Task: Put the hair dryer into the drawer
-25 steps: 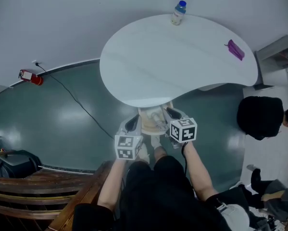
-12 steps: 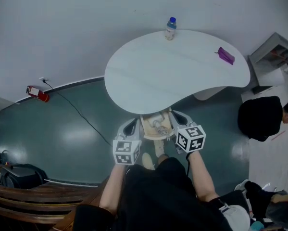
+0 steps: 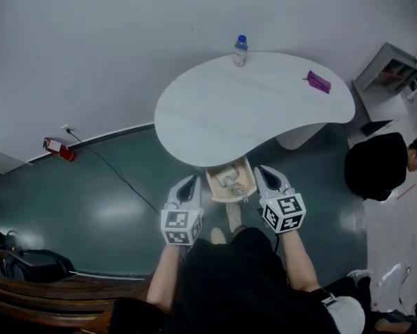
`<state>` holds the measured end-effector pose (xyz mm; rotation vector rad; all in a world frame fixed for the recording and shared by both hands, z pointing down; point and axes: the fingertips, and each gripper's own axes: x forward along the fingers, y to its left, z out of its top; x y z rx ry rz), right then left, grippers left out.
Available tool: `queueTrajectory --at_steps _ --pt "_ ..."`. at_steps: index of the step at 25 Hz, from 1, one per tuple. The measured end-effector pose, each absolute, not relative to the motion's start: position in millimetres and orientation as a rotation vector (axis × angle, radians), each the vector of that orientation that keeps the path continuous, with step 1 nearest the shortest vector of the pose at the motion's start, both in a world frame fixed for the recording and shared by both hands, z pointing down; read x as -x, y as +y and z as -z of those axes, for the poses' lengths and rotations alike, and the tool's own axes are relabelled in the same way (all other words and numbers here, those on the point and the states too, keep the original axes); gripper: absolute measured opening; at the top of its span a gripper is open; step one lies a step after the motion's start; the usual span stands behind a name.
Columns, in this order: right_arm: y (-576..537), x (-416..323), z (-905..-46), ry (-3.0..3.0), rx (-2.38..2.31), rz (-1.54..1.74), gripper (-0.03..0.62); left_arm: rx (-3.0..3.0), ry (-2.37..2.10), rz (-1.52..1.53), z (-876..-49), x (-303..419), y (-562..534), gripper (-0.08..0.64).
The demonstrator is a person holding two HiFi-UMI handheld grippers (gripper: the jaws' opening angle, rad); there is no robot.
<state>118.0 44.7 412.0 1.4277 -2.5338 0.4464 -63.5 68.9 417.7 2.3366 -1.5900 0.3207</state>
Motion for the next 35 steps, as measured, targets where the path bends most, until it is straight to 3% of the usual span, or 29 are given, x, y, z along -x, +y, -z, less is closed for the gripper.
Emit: queueTrajectory --at_steps 35 --pt "78 -127 -413 -2.524 -1.415 -0.476 0.005 -2.356 -1.596 -0.314 -405 55 94 0.008"
